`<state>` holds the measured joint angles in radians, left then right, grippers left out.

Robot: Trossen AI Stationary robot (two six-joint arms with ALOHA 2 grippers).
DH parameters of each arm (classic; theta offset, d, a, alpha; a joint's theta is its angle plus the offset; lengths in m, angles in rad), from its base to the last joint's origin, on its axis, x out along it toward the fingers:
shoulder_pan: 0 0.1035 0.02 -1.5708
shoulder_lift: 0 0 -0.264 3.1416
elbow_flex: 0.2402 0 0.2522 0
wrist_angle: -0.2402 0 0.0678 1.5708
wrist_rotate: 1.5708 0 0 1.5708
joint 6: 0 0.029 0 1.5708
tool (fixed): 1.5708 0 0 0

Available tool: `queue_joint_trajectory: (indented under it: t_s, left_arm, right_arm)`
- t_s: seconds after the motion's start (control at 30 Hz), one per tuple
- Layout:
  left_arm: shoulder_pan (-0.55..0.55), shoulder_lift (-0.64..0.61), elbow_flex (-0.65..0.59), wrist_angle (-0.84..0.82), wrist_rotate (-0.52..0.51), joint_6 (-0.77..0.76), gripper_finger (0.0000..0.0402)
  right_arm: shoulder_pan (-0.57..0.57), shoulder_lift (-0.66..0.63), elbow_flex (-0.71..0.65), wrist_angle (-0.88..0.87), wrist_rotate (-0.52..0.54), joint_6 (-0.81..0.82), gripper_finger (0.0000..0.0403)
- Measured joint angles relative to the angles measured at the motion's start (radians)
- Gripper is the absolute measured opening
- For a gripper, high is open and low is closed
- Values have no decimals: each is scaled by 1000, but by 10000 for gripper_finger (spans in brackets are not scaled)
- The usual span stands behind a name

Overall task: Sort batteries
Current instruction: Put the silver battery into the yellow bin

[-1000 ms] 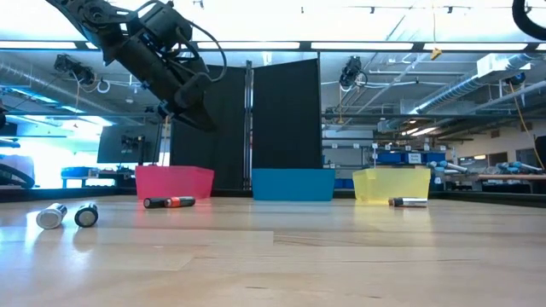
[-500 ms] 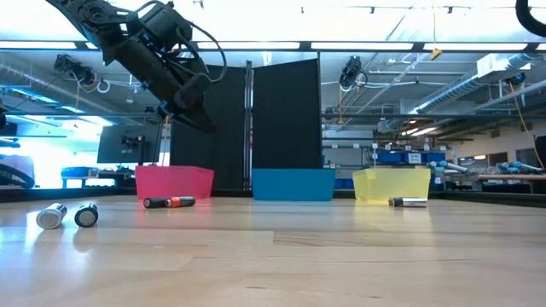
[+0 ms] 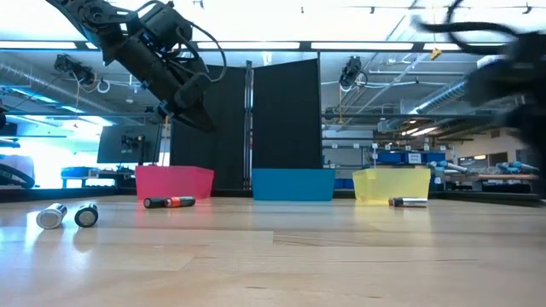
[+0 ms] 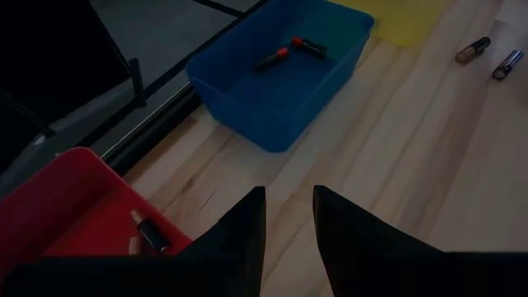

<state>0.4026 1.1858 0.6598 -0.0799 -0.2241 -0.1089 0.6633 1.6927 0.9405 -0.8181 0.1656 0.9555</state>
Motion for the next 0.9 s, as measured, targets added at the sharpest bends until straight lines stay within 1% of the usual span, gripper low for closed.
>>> queue_joint_trajectory:
  t_s: [0.07,0.2,0.33,0.47,0.63,0.77,0.9]
  left_arm:
    - [0,0,0,11,0,1,111]
    - [0,0,0,22,0,2,111]
    - [0,0,0,25,0,7,111]
    - [0,0,0,34,0,24,111]
    - [0,0,0,33,0,26,111]
    - [0,0,0,33,0,26,111]
    - [0,0,0,33,0,26,111]
  right_arm:
    - [-44,-17,0,0,41,-48,231]
    - [-163,-65,0,15,85,-170,231]
    - [-308,-142,0,60,104,-355,231]
    - [-481,-256,2,107,111,-518,231]
    - [-721,-374,23,97,100,-629,231]
    - [-900,-394,71,84,67,-729,231]
    - [-1069,-353,123,49,18,-841,231]
